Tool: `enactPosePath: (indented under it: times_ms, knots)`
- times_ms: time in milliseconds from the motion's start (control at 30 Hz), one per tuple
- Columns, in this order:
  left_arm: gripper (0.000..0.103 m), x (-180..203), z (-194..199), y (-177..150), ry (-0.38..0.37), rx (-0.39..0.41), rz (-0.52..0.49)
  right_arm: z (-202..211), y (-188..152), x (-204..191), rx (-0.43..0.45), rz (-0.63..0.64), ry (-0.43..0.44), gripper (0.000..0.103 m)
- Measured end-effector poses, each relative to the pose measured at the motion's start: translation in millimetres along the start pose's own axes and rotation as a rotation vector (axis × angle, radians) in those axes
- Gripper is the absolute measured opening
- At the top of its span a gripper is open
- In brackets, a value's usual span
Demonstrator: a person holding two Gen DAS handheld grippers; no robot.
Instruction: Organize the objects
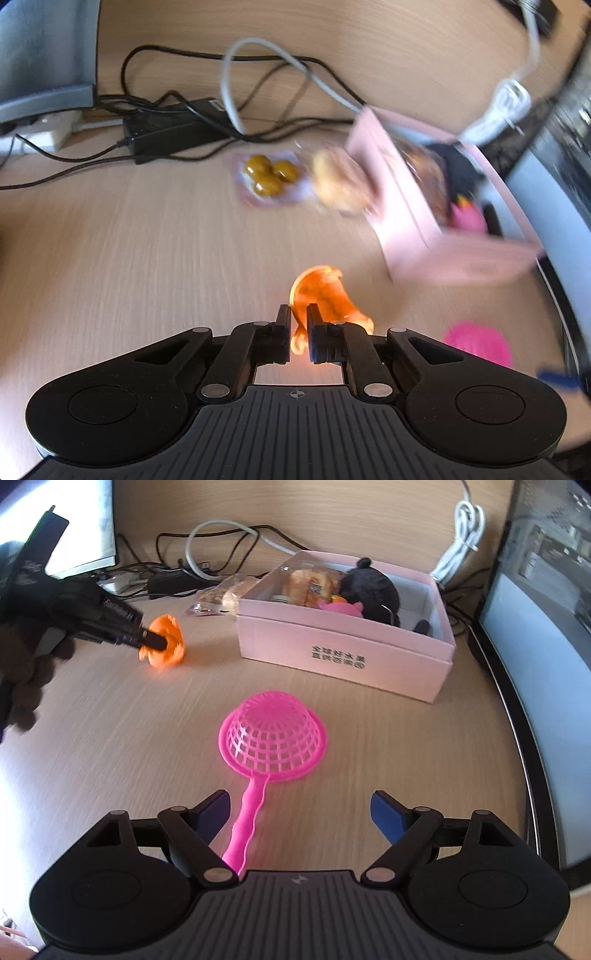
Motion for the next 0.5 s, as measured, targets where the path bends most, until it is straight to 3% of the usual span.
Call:
enactPosePath:
  times_ms: [100,400,500]
  knots:
    - [0.01,6,26,-22,0.012,0.002,-0.027,-10,9,-2,0.004,0.028,0.012,0.084]
    - [0.009,5,70,-78,-0.037,-0.036,0.022,-45,28,-12,0.012,0.069,0.067,0.084]
    - [0.009,-1,73,-85,-0.038,-0.025,0.069,-44,31,-15,0.018,0.084,0.057,0.072]
Point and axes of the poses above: each gripper's, at about its wrist camera, not at the fingertips, and z roughly against the way its jaws point, x to its right, y to its top, the point moved 10 cm from there along -z, roughly the way its jaws point, and after that the axes turned 10 degrees about y, right-handed, at the moved point
